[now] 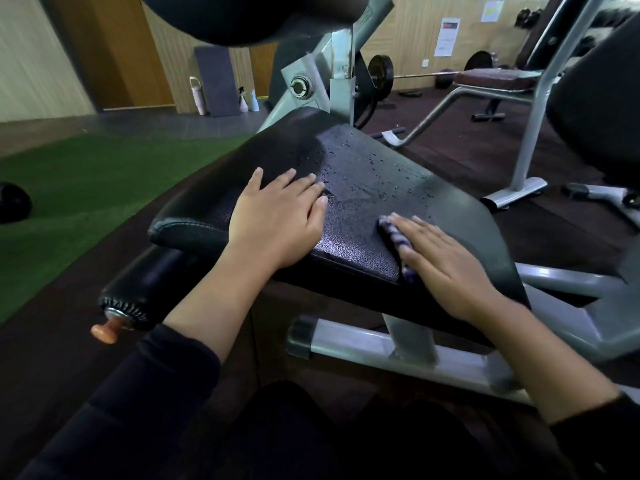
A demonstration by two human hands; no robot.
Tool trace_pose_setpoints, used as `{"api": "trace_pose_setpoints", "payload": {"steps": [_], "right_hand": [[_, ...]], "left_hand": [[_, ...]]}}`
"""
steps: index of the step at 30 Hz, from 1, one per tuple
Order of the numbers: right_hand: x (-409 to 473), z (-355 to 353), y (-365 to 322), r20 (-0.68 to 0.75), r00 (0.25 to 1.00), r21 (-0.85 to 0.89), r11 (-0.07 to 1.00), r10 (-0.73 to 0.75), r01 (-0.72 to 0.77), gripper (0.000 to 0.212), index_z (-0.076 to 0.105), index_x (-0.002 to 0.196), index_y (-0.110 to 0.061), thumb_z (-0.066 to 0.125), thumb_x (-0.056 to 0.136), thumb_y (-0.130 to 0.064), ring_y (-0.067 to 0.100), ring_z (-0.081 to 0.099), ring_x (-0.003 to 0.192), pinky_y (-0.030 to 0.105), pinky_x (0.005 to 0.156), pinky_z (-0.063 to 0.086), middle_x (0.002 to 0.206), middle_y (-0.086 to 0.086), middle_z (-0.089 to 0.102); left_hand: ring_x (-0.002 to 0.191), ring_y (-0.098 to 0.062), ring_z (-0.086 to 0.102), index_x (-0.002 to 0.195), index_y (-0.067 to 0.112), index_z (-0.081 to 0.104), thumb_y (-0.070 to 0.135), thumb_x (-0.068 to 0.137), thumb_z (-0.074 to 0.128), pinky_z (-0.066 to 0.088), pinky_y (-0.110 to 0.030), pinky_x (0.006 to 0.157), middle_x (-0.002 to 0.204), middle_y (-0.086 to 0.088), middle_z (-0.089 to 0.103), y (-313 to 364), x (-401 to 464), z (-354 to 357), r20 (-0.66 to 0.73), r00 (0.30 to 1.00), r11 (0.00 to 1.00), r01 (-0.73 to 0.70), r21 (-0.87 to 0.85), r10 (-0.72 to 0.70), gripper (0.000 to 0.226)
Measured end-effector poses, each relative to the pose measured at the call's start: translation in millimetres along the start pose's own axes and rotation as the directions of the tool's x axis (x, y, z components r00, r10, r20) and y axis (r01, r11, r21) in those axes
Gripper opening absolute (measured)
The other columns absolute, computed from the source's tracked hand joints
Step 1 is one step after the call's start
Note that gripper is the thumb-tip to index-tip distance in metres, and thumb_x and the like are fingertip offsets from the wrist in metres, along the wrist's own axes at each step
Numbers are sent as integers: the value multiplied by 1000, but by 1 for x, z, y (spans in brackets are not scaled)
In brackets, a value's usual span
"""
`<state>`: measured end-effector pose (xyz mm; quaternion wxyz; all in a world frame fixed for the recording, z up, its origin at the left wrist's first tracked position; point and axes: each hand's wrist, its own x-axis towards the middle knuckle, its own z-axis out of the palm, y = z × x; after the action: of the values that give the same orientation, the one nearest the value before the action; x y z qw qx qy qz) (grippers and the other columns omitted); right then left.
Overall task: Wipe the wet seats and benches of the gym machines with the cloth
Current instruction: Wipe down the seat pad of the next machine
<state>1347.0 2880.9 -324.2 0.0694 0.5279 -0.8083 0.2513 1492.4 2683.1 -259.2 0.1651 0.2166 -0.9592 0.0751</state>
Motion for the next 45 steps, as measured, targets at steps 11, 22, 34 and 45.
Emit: {"api": "trace_pose_setpoints", "payload": {"steps": [11,22,34,45], "right_hand": [[11,13,-56,-34,960,-147,952,-277,269,52,24,149,-31,23,99,-44,11,20,144,31,118,12,154,-13,26],[39,2,15,58,995,15,997,-81,80,65,7,148,-34,12,89,-61,3,8,145,37,119,12,157,-13,17],[88,16,-4,1,996,28,996,-89,89,51,20,145,-46,17,94,-56,8,18,144,30,119,11,155,-13,25],[76,2,82,112,964,71,966,239,-248,44,24,145,-40,31,102,-40,11,14,145,36,119,10,155,-13,23]], "left_hand": [[147,-10,13,149,29,31,39,103,17,6,-40,120,159,8,22,-3,10,-1,25,999,998,48,-28,-47,49],[149,-14,5,152,38,18,48,100,16,0,-46,119,161,9,9,-1,35,3,152,987,997,40,69,-50,53],[149,-16,4,151,40,18,44,101,14,-1,-51,117,162,7,9,2,77,14,175,981,995,68,71,-80,51],[149,-15,4,151,42,19,45,100,15,-2,-50,117,162,7,9,1,79,15,171,982,996,70,54,-78,51]]}}
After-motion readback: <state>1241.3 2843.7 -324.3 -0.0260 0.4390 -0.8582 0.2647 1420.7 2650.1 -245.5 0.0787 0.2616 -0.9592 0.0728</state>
